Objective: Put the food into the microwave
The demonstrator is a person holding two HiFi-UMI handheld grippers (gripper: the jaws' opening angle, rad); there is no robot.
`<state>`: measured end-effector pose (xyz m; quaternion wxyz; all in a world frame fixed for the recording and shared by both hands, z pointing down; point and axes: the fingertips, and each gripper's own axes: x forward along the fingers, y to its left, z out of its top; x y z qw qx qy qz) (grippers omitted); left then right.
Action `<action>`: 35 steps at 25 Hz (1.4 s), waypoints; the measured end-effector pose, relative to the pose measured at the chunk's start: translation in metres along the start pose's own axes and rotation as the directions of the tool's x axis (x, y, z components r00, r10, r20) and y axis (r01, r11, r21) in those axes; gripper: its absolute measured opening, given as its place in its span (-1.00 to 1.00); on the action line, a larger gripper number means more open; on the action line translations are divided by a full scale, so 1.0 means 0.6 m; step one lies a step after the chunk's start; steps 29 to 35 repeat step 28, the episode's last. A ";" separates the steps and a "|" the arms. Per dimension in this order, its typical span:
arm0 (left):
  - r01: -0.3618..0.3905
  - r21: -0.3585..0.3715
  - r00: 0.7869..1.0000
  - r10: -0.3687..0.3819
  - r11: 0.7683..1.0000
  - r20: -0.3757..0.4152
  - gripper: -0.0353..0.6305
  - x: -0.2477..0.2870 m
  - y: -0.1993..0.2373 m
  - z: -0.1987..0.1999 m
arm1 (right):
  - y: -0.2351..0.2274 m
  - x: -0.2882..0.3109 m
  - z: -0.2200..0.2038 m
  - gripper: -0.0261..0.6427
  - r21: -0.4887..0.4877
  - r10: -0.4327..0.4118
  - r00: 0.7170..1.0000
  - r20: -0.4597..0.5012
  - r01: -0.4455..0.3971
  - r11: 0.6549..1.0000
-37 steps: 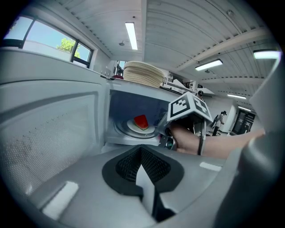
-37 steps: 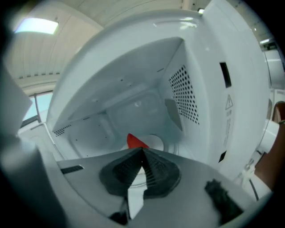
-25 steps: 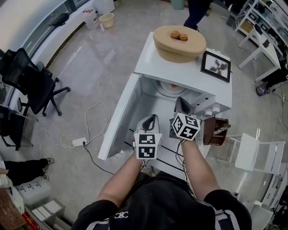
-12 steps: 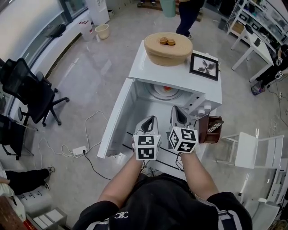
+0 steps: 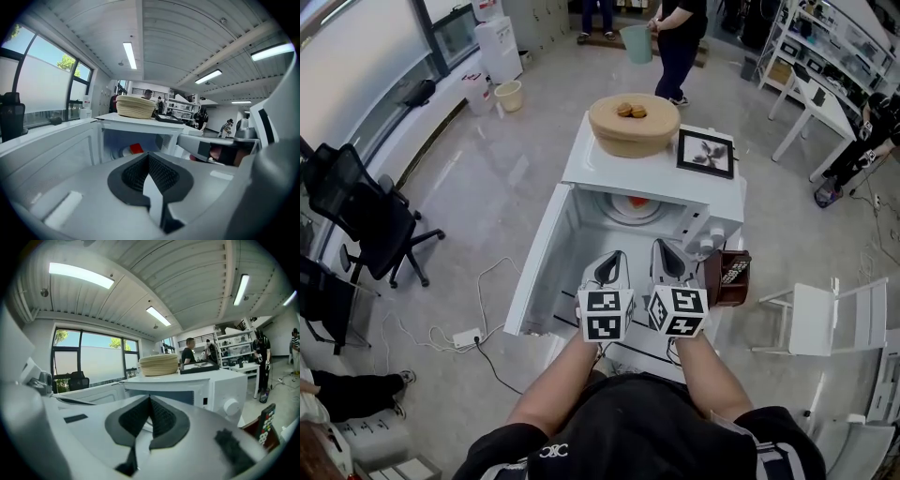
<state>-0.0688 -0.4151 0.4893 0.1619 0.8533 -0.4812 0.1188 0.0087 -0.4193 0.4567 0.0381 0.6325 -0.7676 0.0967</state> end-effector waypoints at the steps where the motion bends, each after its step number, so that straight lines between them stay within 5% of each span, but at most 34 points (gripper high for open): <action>1: 0.003 0.004 1.000 -0.003 1.000 0.003 -0.87 -0.002 -0.003 0.003 | -0.002 -0.003 0.002 -0.90 0.003 -0.003 1.000 0.000 0.003 1.000; 35: -0.009 0.022 1.000 0.008 1.000 0.026 -0.87 -0.029 -0.031 0.022 | -0.023 -0.034 0.018 -0.90 0.035 0.021 1.000 -0.007 -0.021 0.999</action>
